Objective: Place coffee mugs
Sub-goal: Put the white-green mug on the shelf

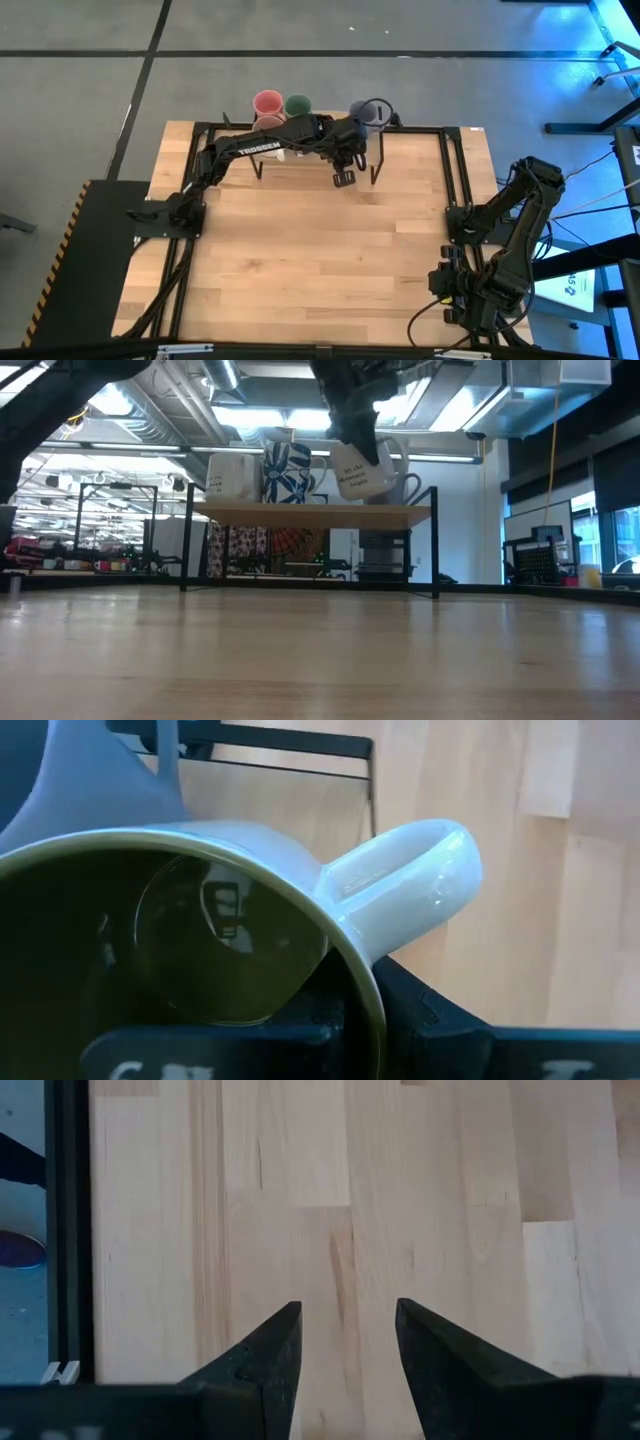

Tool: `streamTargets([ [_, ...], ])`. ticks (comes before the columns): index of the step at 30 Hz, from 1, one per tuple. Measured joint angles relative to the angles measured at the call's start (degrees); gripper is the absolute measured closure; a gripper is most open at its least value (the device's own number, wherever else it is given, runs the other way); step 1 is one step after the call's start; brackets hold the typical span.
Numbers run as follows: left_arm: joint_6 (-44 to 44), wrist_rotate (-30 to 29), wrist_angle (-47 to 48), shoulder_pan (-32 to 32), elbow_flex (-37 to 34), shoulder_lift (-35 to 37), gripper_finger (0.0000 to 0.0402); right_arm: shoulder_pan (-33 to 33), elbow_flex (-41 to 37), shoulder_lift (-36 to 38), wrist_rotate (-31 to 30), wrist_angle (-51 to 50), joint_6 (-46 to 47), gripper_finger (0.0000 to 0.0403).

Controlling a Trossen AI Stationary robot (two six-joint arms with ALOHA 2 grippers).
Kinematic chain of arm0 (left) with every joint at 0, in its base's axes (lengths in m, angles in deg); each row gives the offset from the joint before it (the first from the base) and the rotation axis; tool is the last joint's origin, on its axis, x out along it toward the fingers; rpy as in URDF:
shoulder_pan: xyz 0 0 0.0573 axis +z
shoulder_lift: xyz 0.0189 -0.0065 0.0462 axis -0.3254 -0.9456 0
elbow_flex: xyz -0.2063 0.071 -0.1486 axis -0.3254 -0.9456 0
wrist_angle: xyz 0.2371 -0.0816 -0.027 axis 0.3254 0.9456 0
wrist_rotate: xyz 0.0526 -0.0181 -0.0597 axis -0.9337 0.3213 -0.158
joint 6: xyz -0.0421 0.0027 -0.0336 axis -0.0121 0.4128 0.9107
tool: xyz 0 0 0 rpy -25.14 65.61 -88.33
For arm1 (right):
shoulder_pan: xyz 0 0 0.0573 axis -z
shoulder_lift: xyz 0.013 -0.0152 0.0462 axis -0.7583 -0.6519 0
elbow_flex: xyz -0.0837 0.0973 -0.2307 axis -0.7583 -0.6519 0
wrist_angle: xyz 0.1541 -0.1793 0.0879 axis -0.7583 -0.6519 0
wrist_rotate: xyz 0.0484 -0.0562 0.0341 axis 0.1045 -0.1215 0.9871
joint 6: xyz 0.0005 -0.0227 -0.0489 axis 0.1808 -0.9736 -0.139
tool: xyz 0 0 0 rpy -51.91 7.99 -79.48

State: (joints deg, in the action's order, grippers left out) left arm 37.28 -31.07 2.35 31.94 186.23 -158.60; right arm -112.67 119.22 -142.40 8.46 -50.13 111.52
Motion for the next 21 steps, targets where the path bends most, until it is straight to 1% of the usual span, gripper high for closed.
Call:
streamTargets([
  [7, -1.2, 0.4, -0.6, 1.4, 0.0, -1.4, 0.0386, 0.0, 0.0, 0.0, 0.0, -0.1, 0.0, 0.0251],
  [10, -1.7, -0.7, -1.0, 1.5, 0.2, -2.1, 0.0386, 0.0, 0.0, 0.0, 0.0, -0.1, 0.0, 0.0251],
  [18, -2.4, -0.2, -1.1, 1.4, 0.2, -2.1, 0.0386, 0.0, 0.0, 0.0, 0.4, -0.1, 0.0, 0.0251],
  [21, -3.6, -0.1, -1.1, 1.0, 0.2, -2.2, 0.0367, 0.0, 0.0, 0.0, 0.4, -0.1, 0.0, 0.0251],
])
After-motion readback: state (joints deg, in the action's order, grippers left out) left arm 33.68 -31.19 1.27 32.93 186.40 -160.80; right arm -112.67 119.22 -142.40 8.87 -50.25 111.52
